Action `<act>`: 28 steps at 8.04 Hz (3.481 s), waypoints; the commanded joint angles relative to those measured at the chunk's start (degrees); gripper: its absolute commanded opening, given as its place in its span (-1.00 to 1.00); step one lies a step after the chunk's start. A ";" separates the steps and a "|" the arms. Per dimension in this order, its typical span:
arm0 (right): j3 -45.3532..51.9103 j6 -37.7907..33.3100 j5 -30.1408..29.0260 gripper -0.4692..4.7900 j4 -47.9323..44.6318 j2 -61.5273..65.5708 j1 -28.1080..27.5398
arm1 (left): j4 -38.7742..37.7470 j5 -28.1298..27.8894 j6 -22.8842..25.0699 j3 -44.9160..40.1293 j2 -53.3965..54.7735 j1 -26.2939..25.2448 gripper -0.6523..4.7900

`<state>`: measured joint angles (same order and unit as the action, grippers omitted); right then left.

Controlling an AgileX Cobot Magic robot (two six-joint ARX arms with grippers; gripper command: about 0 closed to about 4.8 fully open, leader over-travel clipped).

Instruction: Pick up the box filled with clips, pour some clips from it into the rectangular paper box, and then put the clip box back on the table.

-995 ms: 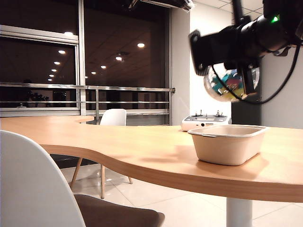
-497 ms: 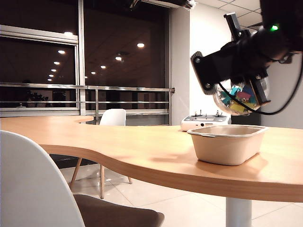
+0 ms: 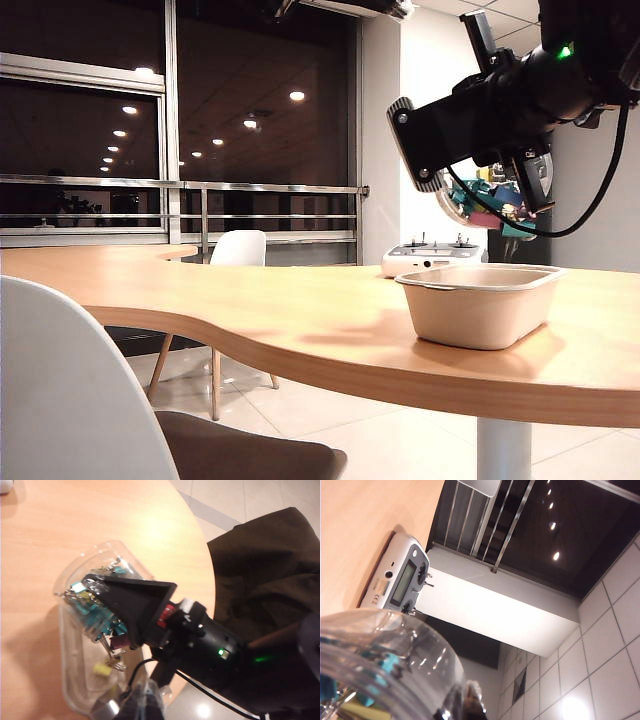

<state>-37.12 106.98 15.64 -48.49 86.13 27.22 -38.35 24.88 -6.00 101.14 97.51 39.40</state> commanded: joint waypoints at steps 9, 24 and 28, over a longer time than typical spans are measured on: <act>0.72 -34.64 8.76 -0.84 2.95 0.17 -0.92 | -0.59 1.53 1.07 0.09 -0.31 0.04 -0.78; -29.57 -105.13 -12.76 -0.83 81.94 9.75 -30.88 | -1.53 1.51 -0.22 0.09 -0.33 0.02 -0.78; -29.64 -105.15 -12.98 -0.36 81.02 10.21 -30.88 | -1.42 1.27 -0.22 0.09 -0.35 0.02 -0.78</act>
<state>-66.46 2.02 2.81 33.30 96.57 -3.62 -40.10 25.98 -6.07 101.12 97.51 39.40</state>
